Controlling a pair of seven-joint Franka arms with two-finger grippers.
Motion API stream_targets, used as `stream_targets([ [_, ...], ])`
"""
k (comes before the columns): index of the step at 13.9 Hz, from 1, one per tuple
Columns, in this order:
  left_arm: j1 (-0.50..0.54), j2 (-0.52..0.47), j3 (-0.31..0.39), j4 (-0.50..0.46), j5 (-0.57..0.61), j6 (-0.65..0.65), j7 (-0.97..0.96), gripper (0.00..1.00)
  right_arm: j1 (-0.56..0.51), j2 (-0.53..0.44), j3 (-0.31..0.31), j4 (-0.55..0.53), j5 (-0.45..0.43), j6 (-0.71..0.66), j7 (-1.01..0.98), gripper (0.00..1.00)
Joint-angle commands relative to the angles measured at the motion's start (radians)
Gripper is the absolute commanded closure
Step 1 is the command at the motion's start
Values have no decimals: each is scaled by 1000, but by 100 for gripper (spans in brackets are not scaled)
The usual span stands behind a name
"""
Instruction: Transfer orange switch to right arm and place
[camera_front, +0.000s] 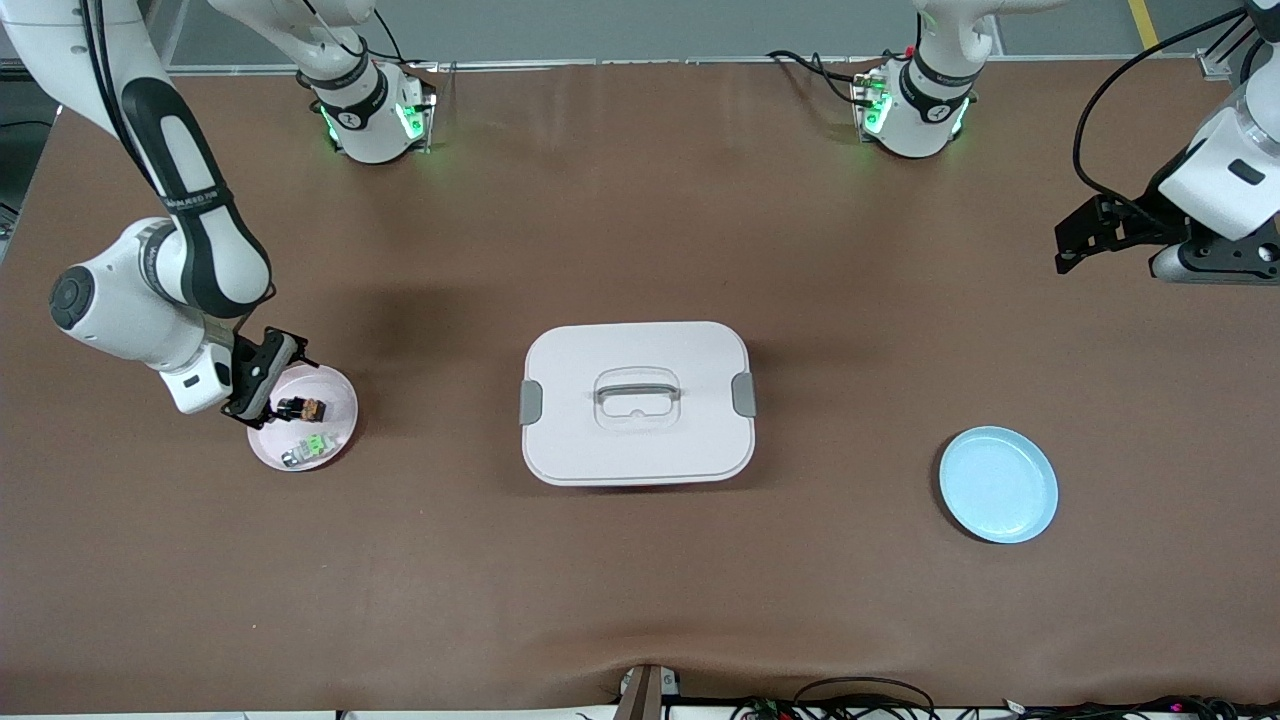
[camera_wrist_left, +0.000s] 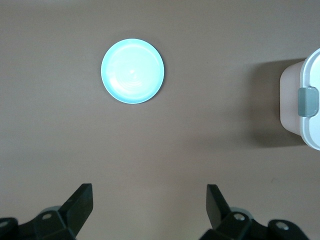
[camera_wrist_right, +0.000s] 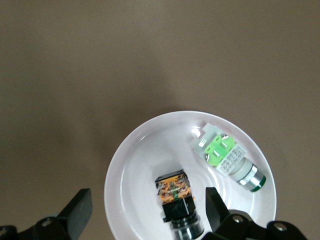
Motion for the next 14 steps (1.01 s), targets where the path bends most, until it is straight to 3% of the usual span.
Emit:
stream_targets([
  [1, -7, 12, 2, 48, 28, -14, 0, 0, 4, -74, 5, 43, -184, -147, 315, 0],
  [3, 1, 25, 3, 54, 26, -14, 7, 0, 20, -111, 11, 112, -300, -313, 537, 0],
  [7, 31, 41, 5, 51, 23, -7, 18, 0, 15, -153, 3, 223, -301, -479, 692, 0],
  [10, 45, 25, -1, 26, 9, 12, 29, 0, -3, -211, 2, 229, -301, -562, 871, 0],
  [12, 47, -36, -3, -53, 8, 64, 43, 0, -5, -242, 3, 230, -300, -597, 1008, 0],
  [14, 45, -128, -3, -192, 6, 158, 43, 0, -3, -260, 3, 235, -298, -608, 1076, 0],
])
